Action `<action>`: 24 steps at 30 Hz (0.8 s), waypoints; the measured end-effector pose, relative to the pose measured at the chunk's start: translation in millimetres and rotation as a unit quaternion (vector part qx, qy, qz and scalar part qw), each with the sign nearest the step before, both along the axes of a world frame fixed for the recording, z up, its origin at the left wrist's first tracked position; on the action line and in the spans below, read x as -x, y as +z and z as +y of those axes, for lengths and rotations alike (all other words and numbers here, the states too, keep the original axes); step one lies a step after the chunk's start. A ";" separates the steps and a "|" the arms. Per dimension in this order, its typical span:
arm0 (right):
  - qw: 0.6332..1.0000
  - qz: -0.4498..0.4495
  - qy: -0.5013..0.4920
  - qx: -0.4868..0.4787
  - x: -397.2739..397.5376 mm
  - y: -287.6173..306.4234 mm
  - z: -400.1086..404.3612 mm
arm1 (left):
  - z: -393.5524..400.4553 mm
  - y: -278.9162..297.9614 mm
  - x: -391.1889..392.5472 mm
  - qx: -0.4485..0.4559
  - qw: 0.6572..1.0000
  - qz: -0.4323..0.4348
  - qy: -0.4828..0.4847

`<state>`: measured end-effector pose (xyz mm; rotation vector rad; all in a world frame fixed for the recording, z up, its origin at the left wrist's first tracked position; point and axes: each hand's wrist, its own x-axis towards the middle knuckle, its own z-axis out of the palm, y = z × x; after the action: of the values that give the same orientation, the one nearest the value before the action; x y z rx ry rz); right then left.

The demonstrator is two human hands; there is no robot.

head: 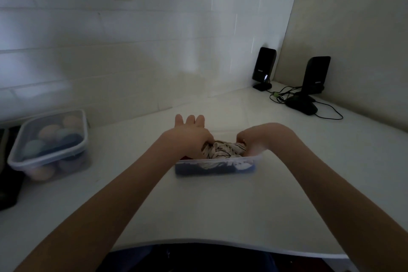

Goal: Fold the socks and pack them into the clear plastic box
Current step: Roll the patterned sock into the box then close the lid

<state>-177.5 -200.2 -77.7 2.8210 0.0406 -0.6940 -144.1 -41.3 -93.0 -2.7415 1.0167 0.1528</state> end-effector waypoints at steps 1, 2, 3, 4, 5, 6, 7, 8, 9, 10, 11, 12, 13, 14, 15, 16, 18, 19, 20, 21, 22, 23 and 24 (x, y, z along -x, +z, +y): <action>1.000 0.002 -0.003 0.004 -0.3 -0.3 1.7 | 1.8 -0.8 -1.2 0.010 1.000 0.007 -0.001; 1.000 0.002 -0.004 0.006 -0.3 -0.2 2.5 | 3.7 -0.4 -2.1 0.021 1.000 0.016 -0.002; 1.000 -0.001 -0.005 0.002 0.2 0.1 2.4 | 5.8 0.7 -3.1 0.033 0.999 0.025 -0.004; 1.000 -0.005 -0.006 -0.004 0.8 0.5 2.0 | 8.2 2.6 -3.7 0.050 0.998 0.035 -0.006; 1.000 -0.006 -0.008 -0.010 1.9 1.1 1.7 | 10.3 4.6 -4.8 0.080 0.996 0.043 -0.011; 1.000 -0.005 -0.011 -0.015 2.9 1.4 1.7 | 11.3 7.1 -5.3 0.126 0.991 0.050 -0.022; 1.000 -0.004 -0.013 -0.021 4.0 1.9 2.1 | 11.0 9.0 -5.9 0.184 0.980 0.057 -0.041; 1.000 -0.003 -0.017 -0.026 5.0 2.1 2.7 | 9.1 10.6 -5.3 0.237 0.967 0.068 -0.063; 0.999 -0.002 -0.021 -0.032 6.1 2.8 4.0 | 5.6 11.1 -4.1 0.272 0.955 0.084 -0.080; 0.999 -0.002 -0.025 -0.035 7.5 3.6 5.1 | 1.1 10.3 -2.8 0.282 0.950 0.100 -0.087; 0.999 -0.001 -0.027 -0.039 8.7 4.5 5.9 | -3.9 7.5 -2.4 0.267 0.953 0.111 -0.086; 0.999 0.003 -0.031 -0.044 9.6 5.4 5.4 | -9.1 3.3 -2.4 0.238 0.961 0.111 -0.081; 0.998 0.007 -0.038 -0.053 11.0 7.0 4.1 | -13.4 -1.4 -3.4 0.210 0.969 0.104 -0.075; 0.997 0.011 -0.047 -0.064 12.6 9.4 2.3 | -16.0 -5.9 -5.0 0.191 0.974 0.097 -0.069; 0.995 0.013 -0.054 -0.076 14.5 12.4 -0.5 | -17.4 -9.1 -6.8 0.183 0.977 0.098 -0.060; 0.994 0.009 -0.057 -0.088 15.2 15.0 -4.3 | -18.0 -10.7 -7.7 0.179 0.977 0.101 -0.052; 0.993 -0.040 -0.038 -0.100 13.7 18.7 -12.2 | -18.9 -11.5 -8.7 0.169 0.979 0.105 -0.045; 0.989 -0.086 -0.027 -0.114 13.3 20.3 -14.4 | -19.9 -11.4 -8.8 0.161 0.980 0.107 -0.042; 0.981 -0.140 -0.019 -0.136 13.1 21.5 -16.0 | -21.1 -10.9 -8.7 0.153 0.981 0.111 -0.039; 0.968 -0.194 -0.006 -0.159 13.8 22.9 -15.6 | -22.3 -9.9 -8.3 0.144 0.982 0.117 -0.036; 0.958 -0.232 0.010 -0.168 14.8 23.9 -13.7 | -24.0 -8.6 -7.8 0.136 0.982 0.125 -0.031; 0.956 -0.240 0.022 -0.166 16.1 24.9 -10.9 | -25.6 -7.4 -8.1 0.129 0.982 0.134 -0.025; 0.961 -0.221 0.024 -0.163 16.1 24.1 -8.4 | -26.7 -7.0 -9.2 0.123 0.982 0.140 -0.019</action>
<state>-193.5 -208.6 -53.6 3.2075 0.1590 -0.0304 -135.0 -68.1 -100.0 -2.9793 1.2338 0.4478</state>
